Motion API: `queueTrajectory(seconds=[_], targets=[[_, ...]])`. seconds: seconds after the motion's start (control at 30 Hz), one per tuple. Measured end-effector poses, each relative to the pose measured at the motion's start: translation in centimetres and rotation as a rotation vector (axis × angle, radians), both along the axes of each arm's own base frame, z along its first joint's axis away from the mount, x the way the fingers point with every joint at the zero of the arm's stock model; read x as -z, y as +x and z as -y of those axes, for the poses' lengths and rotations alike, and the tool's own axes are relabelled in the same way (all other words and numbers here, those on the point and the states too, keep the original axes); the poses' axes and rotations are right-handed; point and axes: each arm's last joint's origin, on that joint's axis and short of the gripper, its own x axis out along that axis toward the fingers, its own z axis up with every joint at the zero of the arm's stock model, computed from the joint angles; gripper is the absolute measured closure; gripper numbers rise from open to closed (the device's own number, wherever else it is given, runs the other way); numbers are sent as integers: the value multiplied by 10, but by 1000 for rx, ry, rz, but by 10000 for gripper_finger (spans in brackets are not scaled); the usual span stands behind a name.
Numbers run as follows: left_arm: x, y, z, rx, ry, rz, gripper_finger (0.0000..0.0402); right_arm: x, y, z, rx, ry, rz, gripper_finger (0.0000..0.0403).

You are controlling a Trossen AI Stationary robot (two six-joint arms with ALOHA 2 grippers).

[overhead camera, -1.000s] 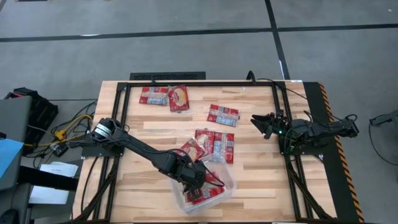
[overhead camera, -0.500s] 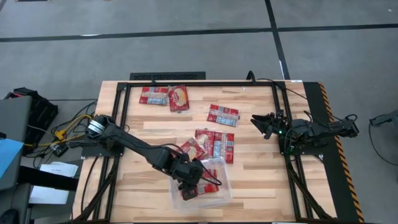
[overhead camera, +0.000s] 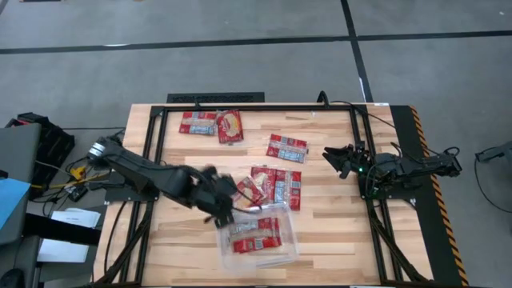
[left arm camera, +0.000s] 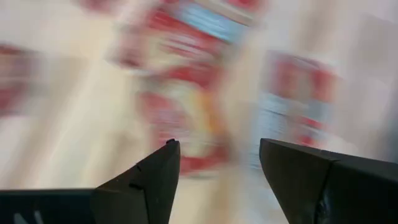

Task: Sort popcorn bags into baskets
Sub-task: Put the red popcorn bag into the transparent container

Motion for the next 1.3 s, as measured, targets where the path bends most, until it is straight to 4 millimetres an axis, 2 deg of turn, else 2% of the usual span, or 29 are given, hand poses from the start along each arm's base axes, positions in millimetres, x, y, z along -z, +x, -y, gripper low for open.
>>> queueTrajectory(seconds=[0.07,0.17,0.47,0.57,0.67,0.8,1.0,1.17,1.3], targets=[[-5,-11,-14,-66,63,-9,193,0,0,0,0,-1,0,148],[7,-16,-32,-100,65,-45,188,0,0,0,0,-1,-1,148],[91,-4,-87,-74,-114,-27,117,1,0,0,0,-3,-12,148],[113,-2,-103,-104,-153,48,100,2,0,0,0,-4,-17,148],[129,-6,-116,-138,-149,48,96,2,0,0,0,-4,-17,148],[145,-9,-121,-145,-156,43,95,2,0,0,0,-11,-20,148],[168,4,-113,-94,-189,69,95,2,0,0,3,-24,-26,148],[194,11,-110,-106,-196,-6,95,1,0,0,4,-24,-25,148],[205,15,-110,-82,-252,-32,99,1,0,0,3,-24,-24,148]])
